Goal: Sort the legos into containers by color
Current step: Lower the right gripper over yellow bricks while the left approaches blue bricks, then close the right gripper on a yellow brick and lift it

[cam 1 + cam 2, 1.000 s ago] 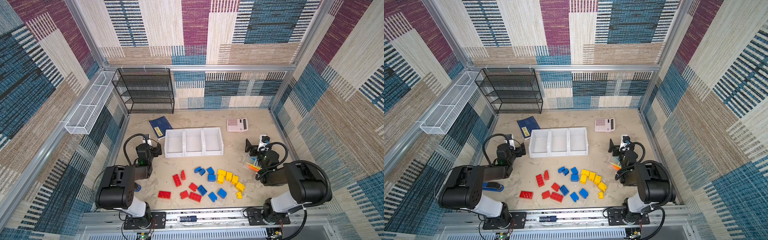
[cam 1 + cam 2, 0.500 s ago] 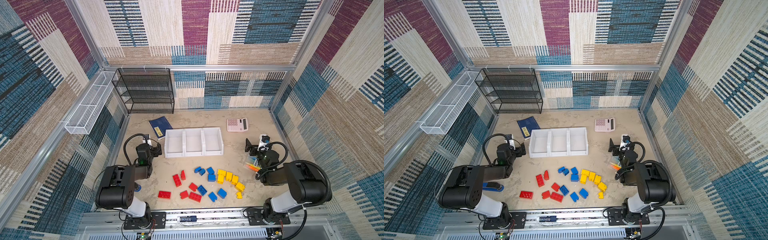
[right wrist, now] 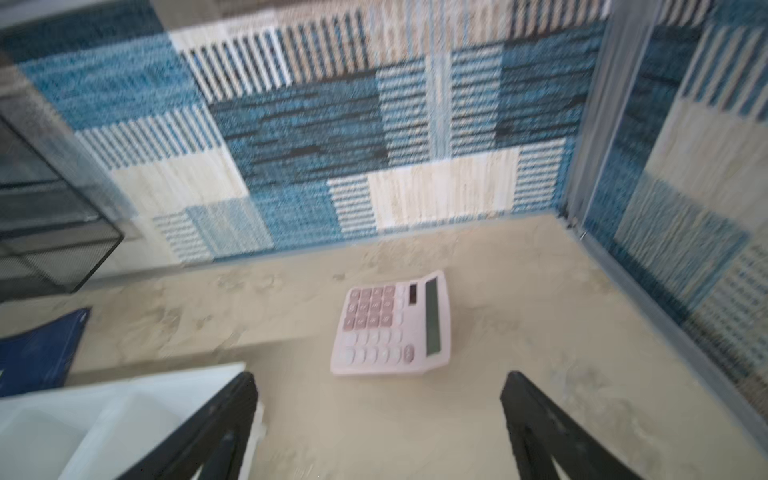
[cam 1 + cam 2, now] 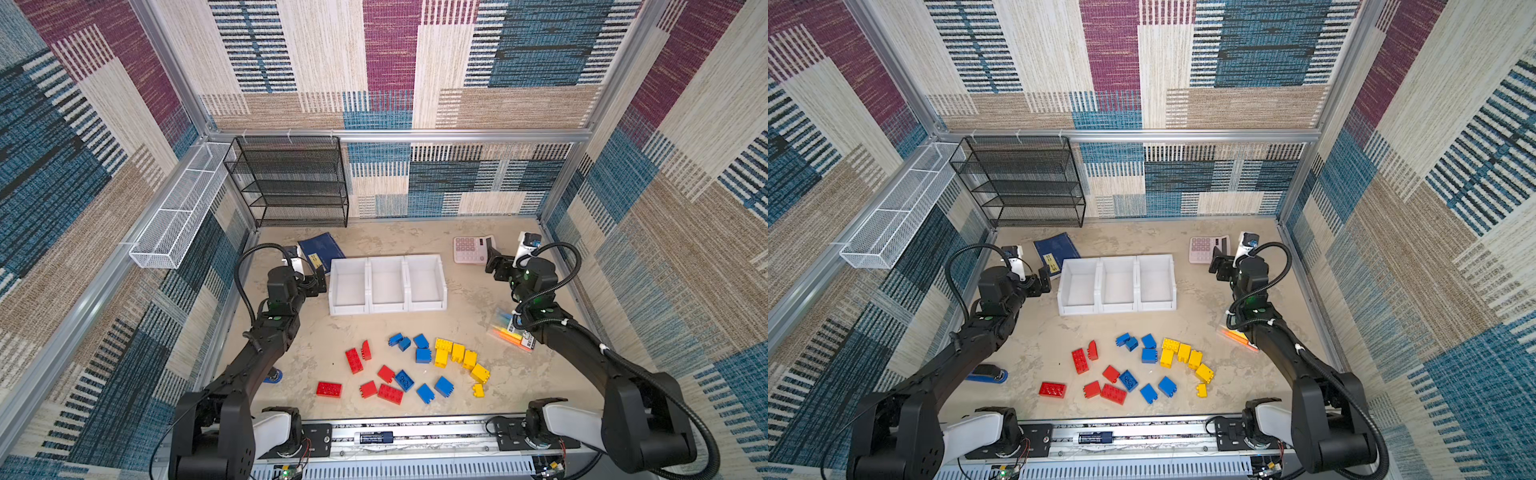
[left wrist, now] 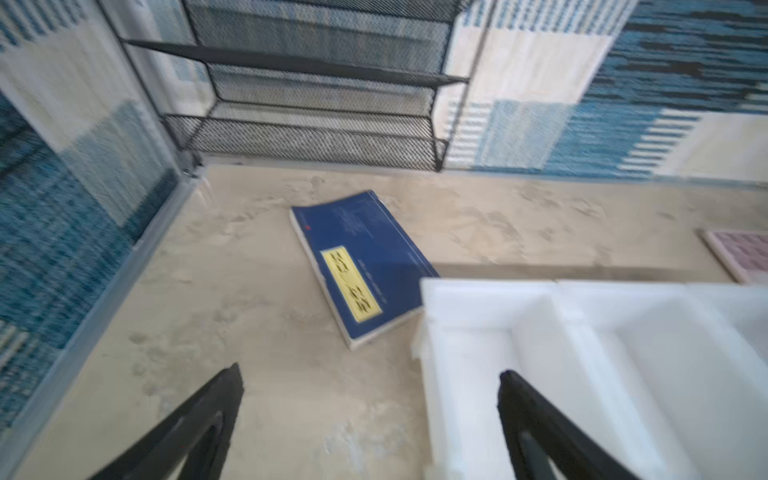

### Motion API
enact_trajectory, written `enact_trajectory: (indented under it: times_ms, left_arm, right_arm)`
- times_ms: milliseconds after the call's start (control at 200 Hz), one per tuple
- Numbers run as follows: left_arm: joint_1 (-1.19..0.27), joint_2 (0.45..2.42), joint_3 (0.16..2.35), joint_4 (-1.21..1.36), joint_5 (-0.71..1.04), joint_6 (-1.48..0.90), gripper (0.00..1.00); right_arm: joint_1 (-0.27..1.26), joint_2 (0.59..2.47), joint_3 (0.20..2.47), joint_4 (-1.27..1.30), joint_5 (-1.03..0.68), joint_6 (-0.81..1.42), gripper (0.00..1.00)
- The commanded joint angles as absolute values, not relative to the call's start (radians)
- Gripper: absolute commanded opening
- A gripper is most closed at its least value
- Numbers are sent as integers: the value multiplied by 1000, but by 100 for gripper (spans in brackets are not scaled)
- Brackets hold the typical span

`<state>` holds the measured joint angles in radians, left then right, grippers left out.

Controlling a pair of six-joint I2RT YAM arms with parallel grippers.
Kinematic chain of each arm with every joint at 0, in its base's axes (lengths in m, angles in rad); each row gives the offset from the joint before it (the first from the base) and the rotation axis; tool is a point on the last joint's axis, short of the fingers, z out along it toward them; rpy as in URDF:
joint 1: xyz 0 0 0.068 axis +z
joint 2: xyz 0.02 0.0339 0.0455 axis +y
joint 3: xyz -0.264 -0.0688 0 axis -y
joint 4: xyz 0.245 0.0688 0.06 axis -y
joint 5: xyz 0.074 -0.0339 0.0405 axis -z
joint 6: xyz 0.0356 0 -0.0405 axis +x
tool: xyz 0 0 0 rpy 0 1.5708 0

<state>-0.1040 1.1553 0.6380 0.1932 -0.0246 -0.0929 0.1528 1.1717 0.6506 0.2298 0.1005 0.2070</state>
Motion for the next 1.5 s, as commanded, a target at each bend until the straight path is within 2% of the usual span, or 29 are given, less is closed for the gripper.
enact_trajectory:
  times_ms: [0, 115, 215, 511, 766, 1077, 1493]
  left_arm:
    - [-163, 1067, 635, -61, -4, -156, 98]
    - [-226, 992, 630, -184, -53, -207, 98]
    - [-275, 953, 607, -208, -59, -233, 99]
    - [-380, 1011, 603, -242, -75, -290, 93]
    - [-420, 996, 567, -243, -93, -341, 90]
    - [-424, 995, 566, -252, -96, -342, 90]
    - [-429, 993, 560, -256, -101, -348, 90]
  right_arm:
    - [204, 1076, 657, -219, 147, 404, 93]
    - [257, 959, 615, -382, 129, 542, 87]
    - [308, 939, 614, -461, 97, 582, 85]
    - [530, 1108, 654, -550, 112, 625, 81]
    - [625, 1149, 641, -604, 107, 695, 74]
    - [666, 1152, 646, -720, 126, 770, 64]
    - [675, 1135, 615, -750, 118, 812, 58]
